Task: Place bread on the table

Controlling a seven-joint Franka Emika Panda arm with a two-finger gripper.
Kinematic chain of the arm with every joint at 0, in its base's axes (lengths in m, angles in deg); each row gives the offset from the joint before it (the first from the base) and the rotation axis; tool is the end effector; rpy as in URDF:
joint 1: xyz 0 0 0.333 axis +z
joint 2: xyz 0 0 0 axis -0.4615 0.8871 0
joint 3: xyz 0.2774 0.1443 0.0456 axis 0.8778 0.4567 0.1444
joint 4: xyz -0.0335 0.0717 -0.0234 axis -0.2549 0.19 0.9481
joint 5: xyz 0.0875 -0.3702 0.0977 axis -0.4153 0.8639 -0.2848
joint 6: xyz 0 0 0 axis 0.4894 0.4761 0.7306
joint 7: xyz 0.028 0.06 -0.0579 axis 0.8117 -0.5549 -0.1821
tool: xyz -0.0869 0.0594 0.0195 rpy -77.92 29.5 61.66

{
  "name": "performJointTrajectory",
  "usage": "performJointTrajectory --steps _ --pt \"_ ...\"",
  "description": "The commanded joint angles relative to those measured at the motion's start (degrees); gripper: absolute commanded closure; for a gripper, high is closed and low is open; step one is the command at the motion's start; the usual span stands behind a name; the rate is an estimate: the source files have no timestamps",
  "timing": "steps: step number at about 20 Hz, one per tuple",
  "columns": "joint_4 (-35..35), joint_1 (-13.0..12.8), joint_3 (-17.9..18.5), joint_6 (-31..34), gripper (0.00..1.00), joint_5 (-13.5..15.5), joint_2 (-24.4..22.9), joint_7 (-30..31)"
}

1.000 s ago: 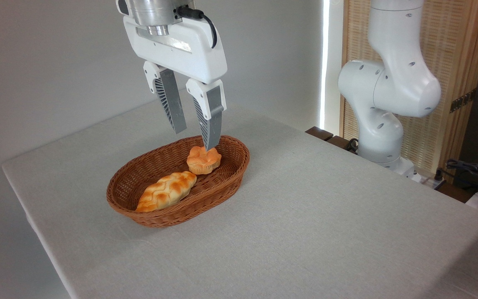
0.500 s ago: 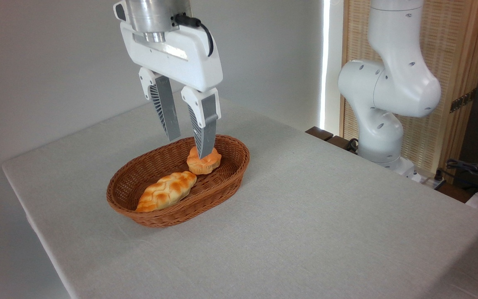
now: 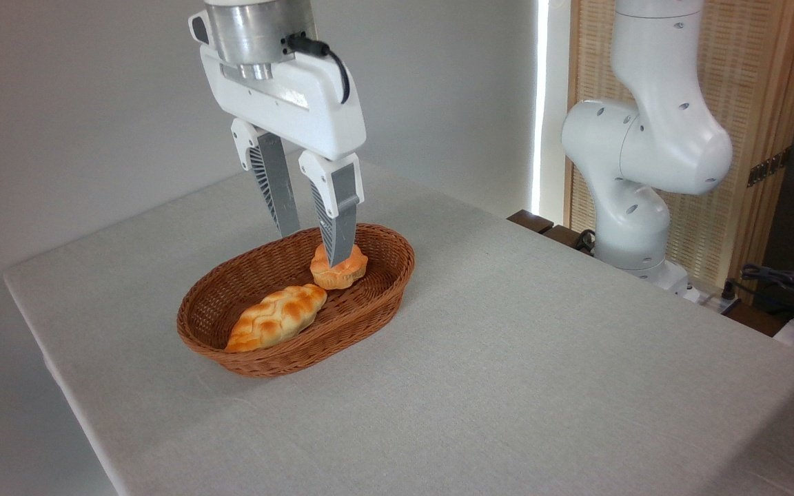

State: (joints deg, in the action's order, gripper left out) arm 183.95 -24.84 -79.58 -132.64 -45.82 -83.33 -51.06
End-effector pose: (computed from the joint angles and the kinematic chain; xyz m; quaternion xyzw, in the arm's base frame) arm 0.5470 -0.0404 0.6060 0.9316 -0.3625 0.0038 0.0247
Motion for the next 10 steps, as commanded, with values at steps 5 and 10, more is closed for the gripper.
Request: performJointTrajectory --steps 5,10 --pt "10.77 -0.62 -4.86 -0.99 0.0 7.8 -5.65 0.08" --pt "19.82 -3.52 -9.16 -5.98 0.0 8.07 -7.07 0.17"
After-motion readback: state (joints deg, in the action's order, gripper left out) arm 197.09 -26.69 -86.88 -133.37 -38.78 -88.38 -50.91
